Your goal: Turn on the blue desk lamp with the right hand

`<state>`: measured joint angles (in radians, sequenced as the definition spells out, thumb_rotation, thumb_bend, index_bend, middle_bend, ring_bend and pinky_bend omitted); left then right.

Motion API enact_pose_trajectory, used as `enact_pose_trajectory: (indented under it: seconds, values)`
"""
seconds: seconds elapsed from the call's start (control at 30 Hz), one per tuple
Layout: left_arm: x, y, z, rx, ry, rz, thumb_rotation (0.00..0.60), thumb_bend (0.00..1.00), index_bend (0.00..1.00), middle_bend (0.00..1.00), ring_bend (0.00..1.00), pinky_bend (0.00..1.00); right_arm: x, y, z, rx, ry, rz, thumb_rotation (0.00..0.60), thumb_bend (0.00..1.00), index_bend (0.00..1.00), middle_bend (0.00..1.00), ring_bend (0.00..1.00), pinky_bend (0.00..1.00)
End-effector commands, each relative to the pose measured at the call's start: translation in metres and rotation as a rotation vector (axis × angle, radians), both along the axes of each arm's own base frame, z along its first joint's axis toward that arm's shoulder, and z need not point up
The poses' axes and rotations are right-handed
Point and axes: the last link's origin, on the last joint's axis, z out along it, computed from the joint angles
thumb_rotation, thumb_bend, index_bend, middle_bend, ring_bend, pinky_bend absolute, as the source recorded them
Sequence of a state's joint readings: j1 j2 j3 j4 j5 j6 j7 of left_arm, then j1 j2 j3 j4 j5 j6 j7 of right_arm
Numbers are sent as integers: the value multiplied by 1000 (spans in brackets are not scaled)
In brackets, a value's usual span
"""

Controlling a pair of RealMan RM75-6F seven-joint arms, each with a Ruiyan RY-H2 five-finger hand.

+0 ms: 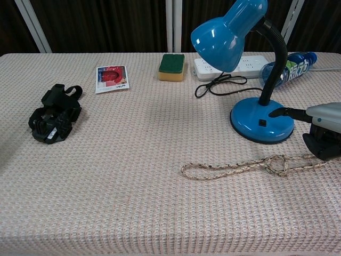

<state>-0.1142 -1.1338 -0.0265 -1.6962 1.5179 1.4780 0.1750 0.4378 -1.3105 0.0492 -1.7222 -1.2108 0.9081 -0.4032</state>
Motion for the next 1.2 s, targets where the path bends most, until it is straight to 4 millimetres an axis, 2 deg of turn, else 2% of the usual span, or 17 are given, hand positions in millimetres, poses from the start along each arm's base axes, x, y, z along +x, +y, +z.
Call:
enact_pose_trajectory:
  seconds: [0.03,0.8,1.2]
  values:
    - [0,0,0,-2,0,0,600,0,0,11,0,0,-1,-1,-5,12,20,-14,600,778,0,939,856,849]
    - [-3,-1,2,1,9,-3,600,1,0,11,0,0,4,-10,-12,43,30,-37,600,778,0,939,856,847]
    - [-2,-1,2,-4,9,-4,600,1,0,11,0,0,1,-4,-22,80,33,-48,600,778,0,939,857,847]
